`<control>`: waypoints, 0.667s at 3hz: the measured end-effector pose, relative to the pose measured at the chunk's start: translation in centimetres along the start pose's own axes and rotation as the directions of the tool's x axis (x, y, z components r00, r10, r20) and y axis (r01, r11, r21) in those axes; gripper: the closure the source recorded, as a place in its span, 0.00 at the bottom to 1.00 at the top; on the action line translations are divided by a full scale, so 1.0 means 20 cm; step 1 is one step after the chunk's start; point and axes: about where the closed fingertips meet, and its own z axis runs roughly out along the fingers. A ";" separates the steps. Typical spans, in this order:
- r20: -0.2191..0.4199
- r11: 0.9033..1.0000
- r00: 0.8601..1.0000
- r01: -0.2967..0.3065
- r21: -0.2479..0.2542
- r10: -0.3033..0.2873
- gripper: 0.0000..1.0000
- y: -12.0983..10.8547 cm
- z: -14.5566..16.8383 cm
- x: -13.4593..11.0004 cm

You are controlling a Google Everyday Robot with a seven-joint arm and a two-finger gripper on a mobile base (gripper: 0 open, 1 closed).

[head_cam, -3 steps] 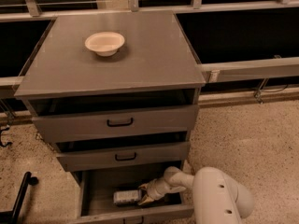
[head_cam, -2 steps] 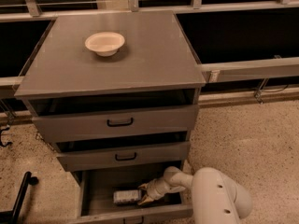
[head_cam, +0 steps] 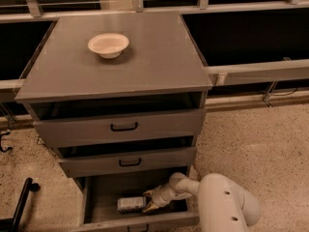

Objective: Place blue plastic bottle into bottom drawer

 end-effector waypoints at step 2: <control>0.000 1.000 1.000 0.000 0.000 0.000 0.04 0.00 0.00 0.00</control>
Offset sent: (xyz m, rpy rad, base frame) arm 0.0000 0.0000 0.0000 0.0000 0.0000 0.0000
